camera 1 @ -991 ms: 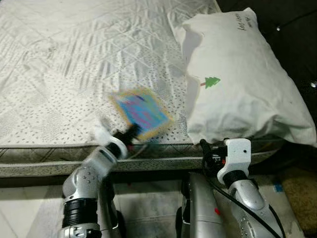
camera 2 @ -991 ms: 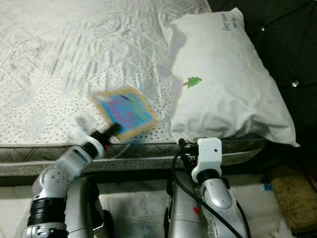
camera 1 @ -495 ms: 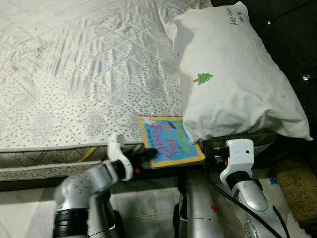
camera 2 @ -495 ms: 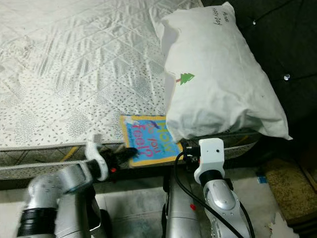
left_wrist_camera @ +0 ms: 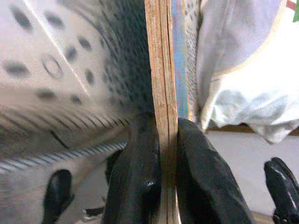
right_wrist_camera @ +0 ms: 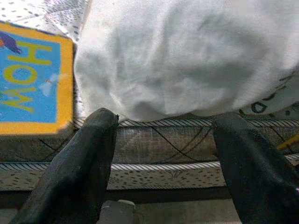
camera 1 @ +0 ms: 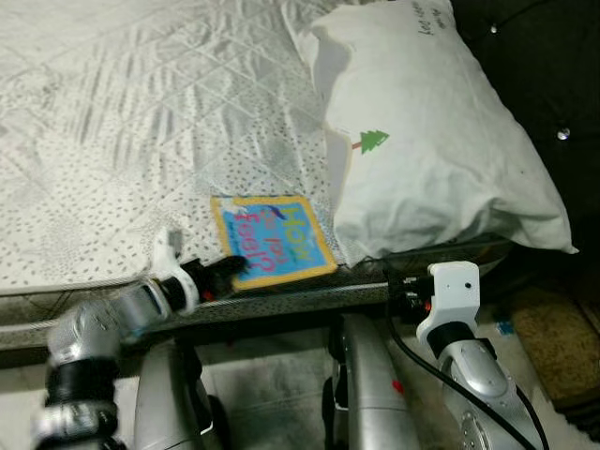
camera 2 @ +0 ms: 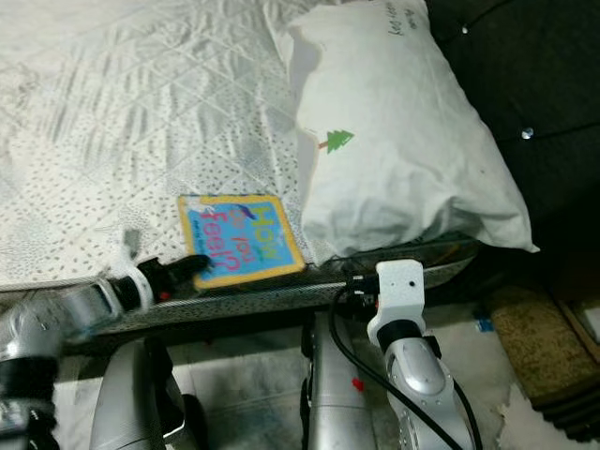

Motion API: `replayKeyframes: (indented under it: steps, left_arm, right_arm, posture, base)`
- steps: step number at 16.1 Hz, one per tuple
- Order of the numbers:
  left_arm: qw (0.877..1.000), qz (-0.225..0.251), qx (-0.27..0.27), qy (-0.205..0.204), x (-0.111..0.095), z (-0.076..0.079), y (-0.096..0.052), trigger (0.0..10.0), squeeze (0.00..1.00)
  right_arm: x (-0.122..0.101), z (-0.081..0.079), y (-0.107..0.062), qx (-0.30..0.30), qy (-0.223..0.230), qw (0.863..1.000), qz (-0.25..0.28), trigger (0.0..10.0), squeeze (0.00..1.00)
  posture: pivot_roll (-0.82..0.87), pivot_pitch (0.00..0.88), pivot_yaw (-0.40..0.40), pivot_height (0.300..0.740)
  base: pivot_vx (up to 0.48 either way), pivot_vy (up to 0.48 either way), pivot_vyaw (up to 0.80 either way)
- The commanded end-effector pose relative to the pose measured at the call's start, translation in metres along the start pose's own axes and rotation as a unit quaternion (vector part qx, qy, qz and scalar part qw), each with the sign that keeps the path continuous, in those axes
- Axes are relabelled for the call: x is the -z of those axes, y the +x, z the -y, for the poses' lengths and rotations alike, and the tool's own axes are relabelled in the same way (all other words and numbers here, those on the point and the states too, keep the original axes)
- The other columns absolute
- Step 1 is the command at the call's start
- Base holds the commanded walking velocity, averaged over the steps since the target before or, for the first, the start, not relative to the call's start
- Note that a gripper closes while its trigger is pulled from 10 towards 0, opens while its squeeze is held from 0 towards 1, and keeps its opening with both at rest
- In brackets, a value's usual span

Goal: Clean up the room

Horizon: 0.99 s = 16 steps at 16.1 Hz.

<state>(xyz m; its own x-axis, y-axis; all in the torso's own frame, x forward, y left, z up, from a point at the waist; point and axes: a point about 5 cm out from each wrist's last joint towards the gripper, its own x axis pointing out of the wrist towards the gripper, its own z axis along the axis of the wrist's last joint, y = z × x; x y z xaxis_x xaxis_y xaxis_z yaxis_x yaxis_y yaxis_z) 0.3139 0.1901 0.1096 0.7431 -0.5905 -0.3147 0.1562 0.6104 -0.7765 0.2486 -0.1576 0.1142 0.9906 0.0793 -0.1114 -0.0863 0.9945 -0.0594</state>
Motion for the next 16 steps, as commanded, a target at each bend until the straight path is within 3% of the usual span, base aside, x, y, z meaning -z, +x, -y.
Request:
replayKeyframes:
  steps: [1, 5, 9, 10, 14, 16]
  left_arm:
    - [0.998, -0.007, -0.064, 0.019, -0.004, -0.023, -0.009, 10.0, 0.00]
    - [0.994, 0.002, -0.089, 0.056, -0.030, -0.039, -0.012, 10.0, 0.00]
    - [0.991, -0.013, -0.101, 0.087, -0.036, -0.045, -0.012, 10.0, 0.02]
    - [0.989, -0.010, -0.110, 0.100, -0.042, -0.047, -0.012, 10.0, 1.00]
    - [0.982, -0.017, -0.132, 0.132, -0.048, -0.052, -0.017, 10.0, 1.00]
    - [0.972, 0.005, -0.177, 0.155, -0.059, -0.059, -0.026, 10.0, 1.00]
  right_arm:
    - [0.001, 0.003, -0.002, 0.005, 0.001, 1.000, -0.004, 10.0, 0.00]
    - [0.000, 0.002, -0.001, 0.006, 0.001, 1.000, -0.002, 10.0, 0.00]
    - [-0.001, 0.002, 0.000, 0.007, -0.001, 1.000, 0.000, 10.0, 0.00]
    - [-0.002, 0.002, 0.000, 0.007, -0.001, 1.000, -0.001, 10.0, 0.00]
    - [-0.001, 0.001, 0.001, 0.008, -0.001, 1.000, 0.000, 10.0, 0.00]
    - [-0.002, 0.001, 0.002, 0.008, 0.000, 1.000, 0.000, 10.0, 0.00]
  posture:
    - [-0.24, 0.280, -0.075, 0.539]
    - [-0.24, 0.280, -0.076, 0.539]
    - [-0.25, 0.280, -0.079, 0.539]
    - [-0.25, 0.280, -0.078, 0.539]
    - [-0.25, 0.280, -0.076, 0.539]
    - [-0.25, 0.277, -0.073, 0.539]
  base:
    - [0.000, 0.000, 0.00]
    - [0.000, 0.000, 0.00]
    - [0.000, 0.000, 0.00]
    - [0.000, 0.000, 0.00]
    - [0.000, 0.000, 0.00]
    - [0.000, 0.000, 0.00]
